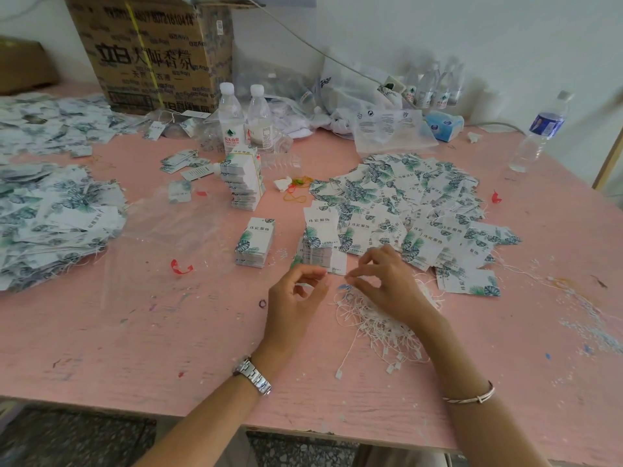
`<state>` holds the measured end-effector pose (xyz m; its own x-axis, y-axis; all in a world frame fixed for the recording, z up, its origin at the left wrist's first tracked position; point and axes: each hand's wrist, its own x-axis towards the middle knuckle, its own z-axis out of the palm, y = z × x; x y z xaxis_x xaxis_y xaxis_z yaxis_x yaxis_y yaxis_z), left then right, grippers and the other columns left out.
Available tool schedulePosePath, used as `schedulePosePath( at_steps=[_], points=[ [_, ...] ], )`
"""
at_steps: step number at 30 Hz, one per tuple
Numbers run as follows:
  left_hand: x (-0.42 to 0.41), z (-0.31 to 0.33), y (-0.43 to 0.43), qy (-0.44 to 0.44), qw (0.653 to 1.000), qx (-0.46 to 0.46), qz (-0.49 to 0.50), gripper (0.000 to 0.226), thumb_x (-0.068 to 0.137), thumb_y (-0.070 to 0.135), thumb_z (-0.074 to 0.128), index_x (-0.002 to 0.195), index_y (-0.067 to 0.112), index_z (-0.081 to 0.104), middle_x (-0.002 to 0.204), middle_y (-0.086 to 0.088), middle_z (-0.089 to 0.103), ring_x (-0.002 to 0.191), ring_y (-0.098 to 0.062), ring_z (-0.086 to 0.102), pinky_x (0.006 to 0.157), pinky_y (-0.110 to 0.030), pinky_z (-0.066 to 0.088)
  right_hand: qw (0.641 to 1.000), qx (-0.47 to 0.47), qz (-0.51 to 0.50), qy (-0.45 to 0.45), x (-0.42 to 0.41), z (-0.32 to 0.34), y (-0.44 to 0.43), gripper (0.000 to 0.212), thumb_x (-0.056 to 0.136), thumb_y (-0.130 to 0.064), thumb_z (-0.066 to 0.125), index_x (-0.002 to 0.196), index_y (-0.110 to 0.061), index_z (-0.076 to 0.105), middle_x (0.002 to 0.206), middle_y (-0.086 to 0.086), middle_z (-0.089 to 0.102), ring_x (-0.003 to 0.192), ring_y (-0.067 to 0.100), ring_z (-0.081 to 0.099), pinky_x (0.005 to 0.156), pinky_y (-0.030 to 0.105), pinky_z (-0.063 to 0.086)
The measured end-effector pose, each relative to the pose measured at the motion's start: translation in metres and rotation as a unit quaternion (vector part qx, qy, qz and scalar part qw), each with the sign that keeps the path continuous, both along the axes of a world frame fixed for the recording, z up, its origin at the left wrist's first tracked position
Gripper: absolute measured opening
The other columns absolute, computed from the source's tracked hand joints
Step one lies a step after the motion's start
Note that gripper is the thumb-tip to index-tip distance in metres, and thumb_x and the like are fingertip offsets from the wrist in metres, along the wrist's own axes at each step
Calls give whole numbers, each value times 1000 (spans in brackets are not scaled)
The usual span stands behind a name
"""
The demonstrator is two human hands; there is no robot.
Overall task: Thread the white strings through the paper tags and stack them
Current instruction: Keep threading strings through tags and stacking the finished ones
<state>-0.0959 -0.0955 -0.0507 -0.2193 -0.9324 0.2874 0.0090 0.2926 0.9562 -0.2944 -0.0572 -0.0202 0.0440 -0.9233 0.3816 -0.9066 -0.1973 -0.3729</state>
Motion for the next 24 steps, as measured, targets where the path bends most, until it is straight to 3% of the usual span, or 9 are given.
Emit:
schedulePosePath(
  at_steps=[9, 14, 19, 24],
  points=[
    [-1, 2, 1, -20, 1000, -4, 1, 12, 88, 19, 77, 99, 20, 73, 88, 16, 72, 79, -1, 64, 68, -16, 47, 997, 16, 41, 66, 19, -2, -6, 10, 79, -17, 83, 88, -14, 80, 90, 3, 63, 89, 24, 49, 69, 36, 44],
    [0, 0, 1, -59, 998, -22, -6, 14, 89, 24, 76, 102, 22, 74, 83, 21, 68, 72, 0, 55, 65, -12, 41, 994, 4, 49, 96, 24, -4, -3, 6, 86, -16, 74, 88, -10, 73, 93, 3, 61, 89, 20, 46, 75, 33, 44],
    [-2, -3, -1, -107, 993, -37, -14, 20, 89, 28, 75, 108, 23, 75, 98, 11, 69, 80, -5, 55, 70, -11, 41, 997, -40, 61, 12, 23, -4, -1, 4, 91, -10, 70, 90, -7, 69, 95, 4, 60, 87, 22, 49, 76, 29, 42],
    [-1, -4, -2, -107, 991, -54, -51, 28, 87, 30, 76, 114, 32, 72, 98, 12, 64, 79, -4, 50, 72, -10, 38, 983, -58, 66, -158, 23, -3, -3, 6, 91, -10, 70, 86, -7, 71, 89, 2, 59, 82, 20, 52, 74, 23, 40]
  ],
)
